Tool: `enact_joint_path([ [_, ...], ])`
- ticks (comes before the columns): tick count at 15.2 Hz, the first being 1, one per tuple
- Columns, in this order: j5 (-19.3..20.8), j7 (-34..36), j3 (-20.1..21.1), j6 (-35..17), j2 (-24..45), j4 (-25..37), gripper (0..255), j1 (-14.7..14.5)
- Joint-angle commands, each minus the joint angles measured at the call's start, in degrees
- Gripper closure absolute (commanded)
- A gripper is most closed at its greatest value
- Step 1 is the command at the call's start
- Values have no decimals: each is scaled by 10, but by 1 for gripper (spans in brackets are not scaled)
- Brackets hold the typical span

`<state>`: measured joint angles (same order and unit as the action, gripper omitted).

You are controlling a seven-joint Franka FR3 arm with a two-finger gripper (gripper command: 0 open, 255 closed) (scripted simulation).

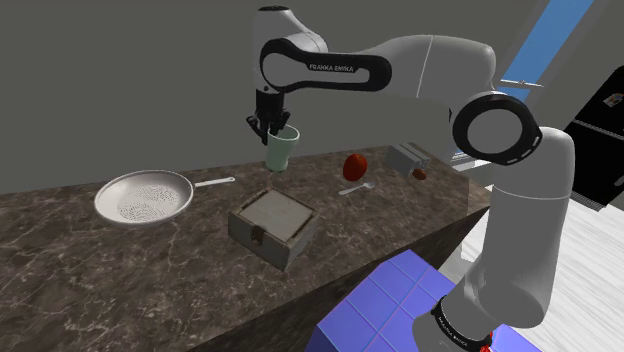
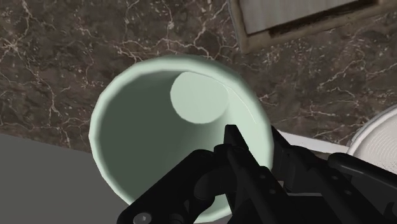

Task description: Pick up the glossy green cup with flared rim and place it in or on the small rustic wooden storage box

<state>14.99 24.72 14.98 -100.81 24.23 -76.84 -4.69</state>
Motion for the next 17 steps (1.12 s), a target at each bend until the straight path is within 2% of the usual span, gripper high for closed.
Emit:
enact_joint_path([
  [1,0,-3,0,16,1,17,255,-2],
  [9,0,-12,1,77,11,90,255,-9],
  [17,-25,54,30,70,-117,-53,255,-34],
])
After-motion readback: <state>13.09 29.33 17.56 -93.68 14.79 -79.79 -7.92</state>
